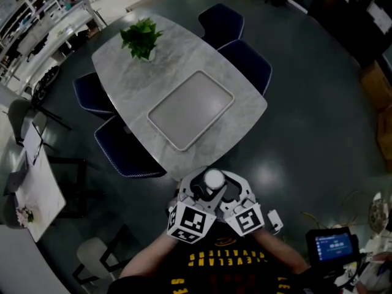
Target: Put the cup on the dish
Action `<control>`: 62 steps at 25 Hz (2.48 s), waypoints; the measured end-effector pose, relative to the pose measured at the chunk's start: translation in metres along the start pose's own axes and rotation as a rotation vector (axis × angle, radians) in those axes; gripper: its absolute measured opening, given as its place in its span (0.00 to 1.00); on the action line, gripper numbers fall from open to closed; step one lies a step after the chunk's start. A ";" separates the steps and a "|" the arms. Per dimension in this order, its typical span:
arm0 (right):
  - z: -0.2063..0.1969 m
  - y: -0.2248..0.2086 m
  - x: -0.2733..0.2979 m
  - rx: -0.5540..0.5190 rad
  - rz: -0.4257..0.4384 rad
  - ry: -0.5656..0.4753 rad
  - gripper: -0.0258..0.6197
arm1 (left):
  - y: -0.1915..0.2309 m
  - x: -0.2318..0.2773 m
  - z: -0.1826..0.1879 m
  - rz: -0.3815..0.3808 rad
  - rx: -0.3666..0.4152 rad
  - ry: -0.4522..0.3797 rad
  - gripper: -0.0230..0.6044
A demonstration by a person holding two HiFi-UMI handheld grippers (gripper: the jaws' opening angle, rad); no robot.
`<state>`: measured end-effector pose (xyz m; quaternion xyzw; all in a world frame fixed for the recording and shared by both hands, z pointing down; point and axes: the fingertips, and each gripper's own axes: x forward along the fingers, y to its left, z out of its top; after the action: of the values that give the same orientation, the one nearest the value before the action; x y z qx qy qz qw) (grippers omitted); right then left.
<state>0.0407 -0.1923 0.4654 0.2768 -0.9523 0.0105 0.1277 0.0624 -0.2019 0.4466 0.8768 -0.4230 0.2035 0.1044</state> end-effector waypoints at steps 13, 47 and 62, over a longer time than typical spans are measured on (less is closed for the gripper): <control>0.023 -0.018 0.071 -0.077 0.048 0.062 0.39 | 0.078 0.005 0.010 0.028 -0.050 -0.024 0.45; -0.042 -0.152 0.251 -0.116 0.416 0.176 0.39 | 0.259 0.156 -0.021 0.310 -0.248 0.056 0.45; -0.120 -0.168 0.315 -0.262 0.497 0.360 0.39 | 0.307 0.208 -0.093 0.371 -0.268 0.121 0.45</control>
<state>-0.0983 -0.4887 0.6510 0.0112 -0.9461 -0.0322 0.3220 -0.0871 -0.5049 0.6261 0.7485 -0.5933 0.2133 0.2056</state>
